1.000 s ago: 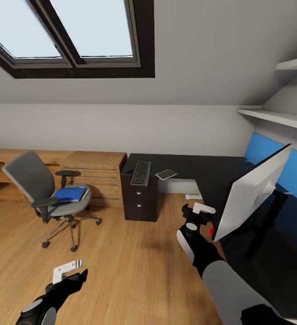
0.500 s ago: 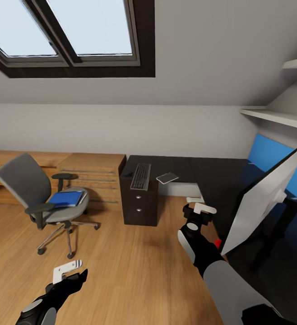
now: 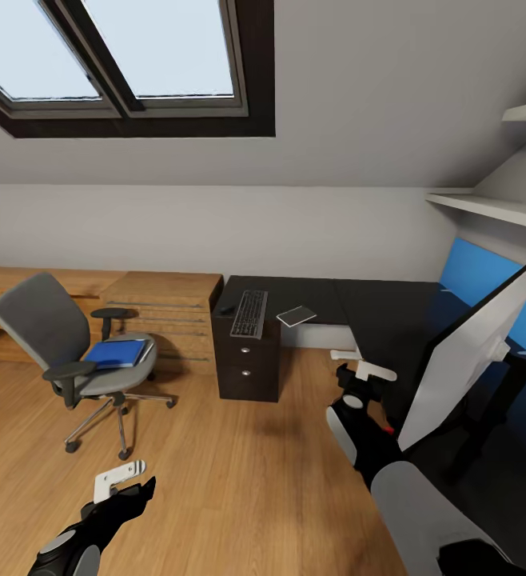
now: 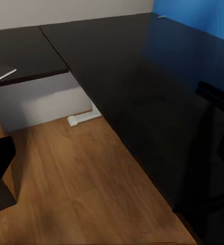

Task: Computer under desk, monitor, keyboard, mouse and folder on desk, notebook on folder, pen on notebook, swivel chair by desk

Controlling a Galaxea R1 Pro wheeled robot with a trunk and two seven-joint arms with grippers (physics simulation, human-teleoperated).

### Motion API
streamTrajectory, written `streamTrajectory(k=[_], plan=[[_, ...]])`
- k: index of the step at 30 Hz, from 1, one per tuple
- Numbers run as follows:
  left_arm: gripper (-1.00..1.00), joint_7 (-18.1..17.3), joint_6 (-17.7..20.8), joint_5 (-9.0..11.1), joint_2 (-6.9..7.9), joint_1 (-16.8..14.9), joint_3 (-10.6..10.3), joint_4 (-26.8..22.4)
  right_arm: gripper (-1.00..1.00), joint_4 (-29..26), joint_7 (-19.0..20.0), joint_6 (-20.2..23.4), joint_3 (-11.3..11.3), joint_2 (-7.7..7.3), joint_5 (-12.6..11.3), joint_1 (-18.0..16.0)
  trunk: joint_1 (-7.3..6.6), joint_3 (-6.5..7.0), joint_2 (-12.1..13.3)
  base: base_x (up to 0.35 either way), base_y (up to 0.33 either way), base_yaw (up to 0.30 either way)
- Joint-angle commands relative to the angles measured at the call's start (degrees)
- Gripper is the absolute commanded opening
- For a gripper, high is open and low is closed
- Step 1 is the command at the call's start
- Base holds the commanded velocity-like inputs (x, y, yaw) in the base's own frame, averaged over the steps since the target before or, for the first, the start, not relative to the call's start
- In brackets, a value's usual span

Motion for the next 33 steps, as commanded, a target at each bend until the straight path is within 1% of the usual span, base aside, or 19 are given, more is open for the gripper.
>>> streamTrajectory(k=[1,2,7,8,15,18,19,20,21,25,33], plan=[[1.00,0.48,0.21,0.61,0.02,-0.02,-0.04,-0.10,1.00,0.01,-0.33,-0.30,-0.69,-0.09,-0.58,-0.06,0.01,-0.08,-0.07,0.000,0.000,0.000],[1.00,0.48,0.21,0.61,0.02,-0.02,-0.04,-0.10,1.00,0.02,-0.34,-0.29,-1.64,-0.12,-0.53,-0.06,0.01,-0.08,-0.07,0.000,0.000,0.000],[1.00,0.43,0.22,0.61,0.03,-0.02,-0.04,-0.10,1.00,-0.05,-0.73,-0.29,-3.14,-0.22,-0.49,-0.06,0.01,-0.08,-0.07,0.000,0.000,0.000],[1.00,0.41,0.23,0.61,0.02,-0.02,-0.04,-0.10,1.00,-0.11,-1.46,-0.31,-3.46,-0.25,-0.52,-0.06,0.01,-0.08,-0.07,0.000,0.000,0.000],[1.00,0.44,0.28,0.61,0.07,-0.02,-0.04,-0.10,1.00,-0.20,-3.03,-0.38,-3.71,-0.28,-0.54,-0.06,0.01,-0.08,-0.07,0.000,0.000,0.000],[1.00,0.47,0.29,0.61,0.06,-0.02,-0.04,-0.10,1.00,-0.23,-3.53,-0.38,-4.26,-0.27,-0.54,-0.06,0.01,-0.08,-0.07,0.000,0.000,0.000],[1.00,0.48,0.29,0.61,0.05,-0.02,-0.04,-0.10,1.00,-0.23,-3.62,-0.41,-4.64,-0.27,-0.54,-0.06,0.01,-0.08,-0.07,0.000,0.000,0.000],[1.00,0.48,0.29,0.61,0.08,-0.02,-0.04,-0.10,1.00,-0.24,-3.73,-0.45,-5.71,-0.26,-0.54,-0.06,0.01,-0.08,-0.07,-0.030,0.000,0.000],[1.00,0.48,0.29,0.61,0.09,-0.02,-0.04,-0.10,1.00,-0.24,-3.74,-0.47,-6.09,-0.26,-0.54,-0.06,0.01,-0.08,-0.07,-0.102,0.000,0.000],[1.00,0.56,0.29,0.61,0.10,-0.02,-0.04,-0.10,1.00,-0.29,-3.77,-0.54,-7.29,-0.26,-0.54,-0.07,0.01,-0.08,-0.07,-0.228,0.000,0.000],[1.00,0.57,0.29,0.61,0.14,-0.02,0.17,-0.10,1.00,-0.33,-3.86,-0.56,-7.78,-0.34,-0.54,-0.06,0.01,-0.08,-0.07,-0.319,0.000,0.000]])
